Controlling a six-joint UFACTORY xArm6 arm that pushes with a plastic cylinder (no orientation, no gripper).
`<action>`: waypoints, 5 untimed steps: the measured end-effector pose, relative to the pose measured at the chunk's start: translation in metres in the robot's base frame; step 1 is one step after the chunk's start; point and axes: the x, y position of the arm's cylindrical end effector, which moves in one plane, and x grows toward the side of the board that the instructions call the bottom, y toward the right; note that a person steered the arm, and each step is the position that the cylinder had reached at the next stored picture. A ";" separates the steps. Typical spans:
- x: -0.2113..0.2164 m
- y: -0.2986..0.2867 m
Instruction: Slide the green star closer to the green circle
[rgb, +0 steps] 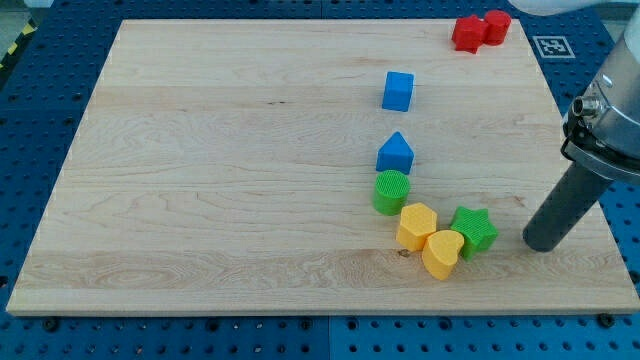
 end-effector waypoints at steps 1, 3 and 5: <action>0.005 -0.001; 0.012 -0.041; -0.041 -0.071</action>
